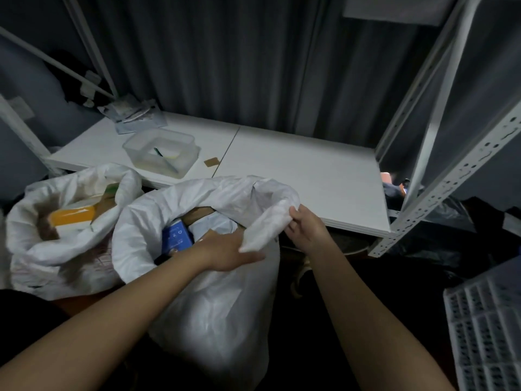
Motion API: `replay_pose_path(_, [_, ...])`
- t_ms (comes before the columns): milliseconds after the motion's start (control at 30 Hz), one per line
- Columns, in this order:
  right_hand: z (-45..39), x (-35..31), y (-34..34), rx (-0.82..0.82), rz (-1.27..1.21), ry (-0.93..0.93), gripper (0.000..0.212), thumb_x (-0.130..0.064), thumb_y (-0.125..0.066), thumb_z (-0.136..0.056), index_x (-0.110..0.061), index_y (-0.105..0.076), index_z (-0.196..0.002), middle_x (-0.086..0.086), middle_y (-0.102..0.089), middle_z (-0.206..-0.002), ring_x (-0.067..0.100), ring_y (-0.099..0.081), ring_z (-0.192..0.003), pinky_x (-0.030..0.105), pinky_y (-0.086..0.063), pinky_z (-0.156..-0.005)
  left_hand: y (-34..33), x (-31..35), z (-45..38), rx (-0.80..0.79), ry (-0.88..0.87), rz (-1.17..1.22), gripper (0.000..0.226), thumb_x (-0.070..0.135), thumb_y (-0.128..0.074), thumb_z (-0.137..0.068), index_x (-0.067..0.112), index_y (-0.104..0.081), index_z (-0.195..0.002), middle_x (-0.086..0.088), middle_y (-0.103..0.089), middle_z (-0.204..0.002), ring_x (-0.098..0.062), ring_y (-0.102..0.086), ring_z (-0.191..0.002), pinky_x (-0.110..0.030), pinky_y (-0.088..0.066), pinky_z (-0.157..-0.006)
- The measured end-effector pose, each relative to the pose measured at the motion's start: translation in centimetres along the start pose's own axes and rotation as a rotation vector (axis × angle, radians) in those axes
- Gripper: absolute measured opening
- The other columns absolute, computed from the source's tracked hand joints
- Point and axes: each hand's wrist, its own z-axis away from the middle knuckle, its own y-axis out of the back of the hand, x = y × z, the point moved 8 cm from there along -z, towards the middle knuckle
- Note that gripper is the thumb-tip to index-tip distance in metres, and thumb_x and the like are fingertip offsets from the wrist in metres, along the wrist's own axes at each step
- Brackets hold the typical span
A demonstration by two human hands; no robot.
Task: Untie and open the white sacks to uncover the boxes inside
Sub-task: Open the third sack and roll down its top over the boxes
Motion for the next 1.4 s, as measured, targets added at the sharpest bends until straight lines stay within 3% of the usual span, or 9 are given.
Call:
replay_pose_path(167, [1.4,1.8,0.9,0.003,0.099,-0.090,0.026,-0.002,-0.041,-0.097,-0.011,-0.057,-0.116,0.005,-0.067,-0.098,0.016,-0.063,-0.086,0.028,-0.049,-0.071,-0.1,2.4,-2.8,0.143,-0.004,0.252,0.059,0.051,-0.057,-0.088,0.012,-0.046,-0.132,-0.003,-0.057,-0.127,-0.020,-0.053,-0.116,-0.022,-0.034,-0.079])
replay_pose_path(367, [1.4,2.9,3.2,0.154,0.261,-0.257,0.030,-0.042,-0.056,-0.091,-0.014,-0.064,-0.096,0.009,-0.065,-0.090,0.023,-0.060,-0.087,0.036,-0.051,-0.071,0.1,5.2,0.2,0.545,-0.174,-0.441,0.016,0.024,-0.072,-0.073,0.014,-0.064,-0.082,-0.001,-0.059,-0.065,-0.022,-0.064,-0.064,-0.022,-0.032,-0.052])
replay_pose_path(533, [-0.2,5.7,4.2,0.264,0.173,-0.291,0.044,-0.021,-0.052,-0.097,-0.003,-0.043,-0.136,0.020,-0.047,-0.137,0.041,-0.048,-0.122,0.057,-0.043,-0.097,-4.2,5.1,-0.9,0.228,-0.190,-0.465,0.046,0.051,-0.040,-0.097,0.011,-0.057,-0.112,-0.010,-0.065,-0.104,-0.027,-0.063,-0.096,-0.038,-0.047,-0.087])
replay_pose_path(633, [0.9,5.3,3.8,0.269,0.094,-0.218,0.032,-0.008,-0.044,-0.099,0.005,-0.047,-0.128,0.023,-0.053,-0.128,0.039,-0.051,-0.118,0.053,-0.043,-0.095,-2.7,3.7,-1.2,0.071,-0.129,-0.154,0.051,0.056,-0.029,-0.097,0.018,-0.062,-0.103,-0.008,-0.064,-0.109,-0.026,-0.058,-0.102,-0.036,-0.042,-0.090])
replay_pose_path(800, [2.1,4.5,3.2,0.188,0.179,-0.030,0.021,0.003,-0.037,-0.098,-0.004,-0.054,-0.088,0.014,-0.061,-0.089,0.027,-0.059,-0.084,0.041,-0.049,-0.083,3.8,3.7,-4.9,0.302,-0.211,-0.187,0.055,0.015,-0.050,-0.094,0.016,-0.032,-0.146,-0.010,-0.052,-0.136,-0.028,-0.051,-0.122,-0.037,-0.043,-0.094])
replay_pose_path(967, [1.9,3.6,4.0,0.159,0.381,0.118,0.023,-0.002,-0.043,-0.097,-0.015,-0.053,-0.080,0.014,-0.058,-0.085,0.022,-0.055,-0.081,0.032,-0.046,-0.069,1.3,6.7,-10.6,-0.039,-0.470,-0.564,0.077,0.016,-0.056,-0.092,0.023,-0.009,-0.152,0.000,-0.010,-0.160,-0.017,-0.003,-0.147,-0.032,-0.009,-0.117])
replay_pose_path(1100, [1.0,0.5,4.0,0.014,0.529,0.239,0.027,0.005,-0.045,-0.095,-0.015,-0.056,-0.082,0.001,-0.059,-0.078,0.004,-0.055,-0.071,0.019,-0.046,-0.067,-0.4,7.2,-14.7,-0.291,-0.424,-0.761,0.077,0.018,-0.060,-0.084,0.027,-0.020,-0.149,0.000,-0.017,-0.158,-0.016,-0.002,-0.147,-0.039,-0.002,-0.118])
replay_pose_path(1200, [-0.8,-1.6,4.6,-0.042,0.687,0.308,0.029,0.008,-0.044,-0.094,-0.016,-0.058,-0.083,-0.004,-0.059,-0.078,-0.006,-0.053,-0.068,0.016,-0.043,-0.067,0.1,7.2,-17.1,-0.343,-0.381,-0.688,0.063,0.031,-0.067,-0.079,0.022,-0.044,-0.137,-0.006,-0.049,-0.139,-0.023,-0.043,-0.128,-0.039,-0.033,-0.108])
replay_pose_path(1400, [-4.6,-8.1,3.4,-0.002,1.102,0.655,0.039,0.013,-0.043,-0.085,-0.018,-0.061,-0.101,0.002,-0.064,-0.094,0.010,-0.057,-0.086,0.020,-0.042,-0.075,6.5,6.9,-18.8,0.025,-0.382,-0.572,0.024,0.031,-0.059,-0.083,0.018,-0.055,-0.102,-0.003,-0.064,-0.101,-0.020,-0.053,-0.082,-0.030,-0.041,-0.071])
